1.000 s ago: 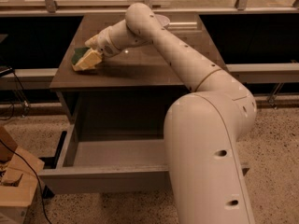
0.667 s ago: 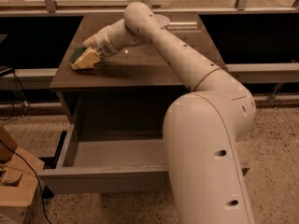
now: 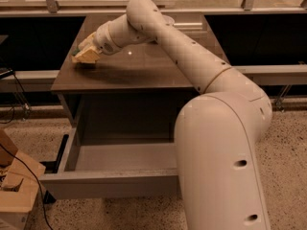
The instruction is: Place sponge into top drawer
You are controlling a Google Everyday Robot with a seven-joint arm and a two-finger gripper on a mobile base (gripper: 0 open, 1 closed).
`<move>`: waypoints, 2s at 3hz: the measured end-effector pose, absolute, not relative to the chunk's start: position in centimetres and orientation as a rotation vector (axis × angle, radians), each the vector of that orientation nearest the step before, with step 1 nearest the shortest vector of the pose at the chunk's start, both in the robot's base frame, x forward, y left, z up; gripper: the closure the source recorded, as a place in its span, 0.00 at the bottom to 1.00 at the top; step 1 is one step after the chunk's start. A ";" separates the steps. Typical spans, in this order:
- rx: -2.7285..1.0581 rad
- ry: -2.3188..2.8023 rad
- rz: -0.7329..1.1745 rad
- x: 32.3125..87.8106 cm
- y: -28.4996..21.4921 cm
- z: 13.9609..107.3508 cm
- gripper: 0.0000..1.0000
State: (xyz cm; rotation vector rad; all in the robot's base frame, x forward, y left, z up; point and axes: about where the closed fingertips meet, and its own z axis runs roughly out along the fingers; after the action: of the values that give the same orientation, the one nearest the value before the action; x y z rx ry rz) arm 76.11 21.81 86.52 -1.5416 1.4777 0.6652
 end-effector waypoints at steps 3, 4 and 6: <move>-1.538 1.325 0.665 71.9 21.7 92.7 1.00; -1.526 1.288 0.644 68.8 20.1 96.0 1.00; -1.485 1.340 0.630 59.0 14.4 99.3 1.00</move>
Offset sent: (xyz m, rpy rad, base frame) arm -0.0324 -0.0062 0.0552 0.0719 -0.0911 0.0375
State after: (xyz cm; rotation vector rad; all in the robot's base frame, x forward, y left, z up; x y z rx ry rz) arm 58.95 14.41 99.27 -1.4846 1.3396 0.6301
